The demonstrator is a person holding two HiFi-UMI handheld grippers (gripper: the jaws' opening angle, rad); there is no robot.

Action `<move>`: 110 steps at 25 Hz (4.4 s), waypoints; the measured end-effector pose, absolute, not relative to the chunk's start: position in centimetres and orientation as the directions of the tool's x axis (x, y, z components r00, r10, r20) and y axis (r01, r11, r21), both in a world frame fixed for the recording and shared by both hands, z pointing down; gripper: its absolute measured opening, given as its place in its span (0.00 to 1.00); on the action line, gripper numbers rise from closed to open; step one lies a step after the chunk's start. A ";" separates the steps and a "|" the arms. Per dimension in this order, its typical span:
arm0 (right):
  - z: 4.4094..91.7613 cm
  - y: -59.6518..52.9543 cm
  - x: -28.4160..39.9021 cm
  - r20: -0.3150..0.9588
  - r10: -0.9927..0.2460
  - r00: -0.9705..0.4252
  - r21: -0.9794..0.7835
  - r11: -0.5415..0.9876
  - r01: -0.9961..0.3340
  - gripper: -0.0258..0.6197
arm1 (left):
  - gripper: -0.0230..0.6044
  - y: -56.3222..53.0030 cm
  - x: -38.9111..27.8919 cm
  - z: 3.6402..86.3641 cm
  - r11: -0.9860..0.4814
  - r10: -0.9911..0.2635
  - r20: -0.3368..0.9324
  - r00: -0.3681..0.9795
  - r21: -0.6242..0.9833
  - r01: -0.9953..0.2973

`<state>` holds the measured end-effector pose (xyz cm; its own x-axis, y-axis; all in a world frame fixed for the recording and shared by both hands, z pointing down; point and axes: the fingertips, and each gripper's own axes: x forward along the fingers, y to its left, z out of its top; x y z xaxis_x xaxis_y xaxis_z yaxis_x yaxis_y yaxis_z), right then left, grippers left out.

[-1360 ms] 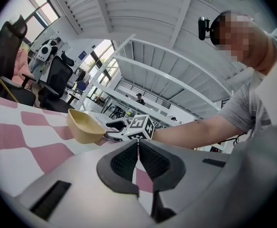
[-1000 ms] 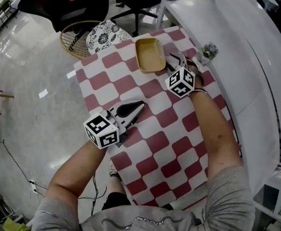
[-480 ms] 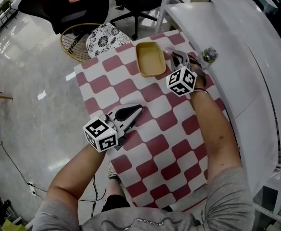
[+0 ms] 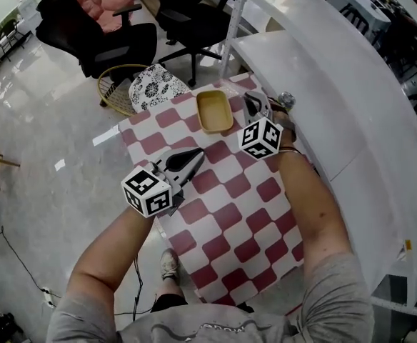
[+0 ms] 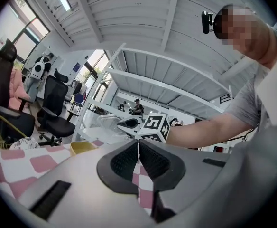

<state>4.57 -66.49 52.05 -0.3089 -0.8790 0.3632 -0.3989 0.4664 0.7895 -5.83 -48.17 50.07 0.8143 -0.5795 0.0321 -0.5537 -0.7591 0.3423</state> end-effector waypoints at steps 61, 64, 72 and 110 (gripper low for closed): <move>37.4 -34.7 14.9 0.283 -0.847 -0.449 0.454 0.531 -0.716 0.09 | 0.06 -29.2 1.9 38.4 -0.767 -0.605 0.088 0.791 0.205 -0.609; 38.2 -33.9 14.6 0.289 -0.850 -0.440 0.407 0.525 -0.748 0.09 | 0.06 -29.2 1.6 39.6 -0.777 -0.583 0.096 0.807 0.222 -0.588; 43.0 -31.6 14.2 0.340 -0.834 -0.434 0.274 0.530 -0.803 0.09 | 0.06 -27.6 1.4 43.3 -0.790 -0.548 0.117 0.828 0.253 -0.558; 56.7 -21.8 14.5 0.397 -0.770 -0.499 -0.042 0.528 -0.848 0.09 | 0.06 -20.5 2.7 54.2 -0.802 -0.501 0.220 0.837 0.246 -0.544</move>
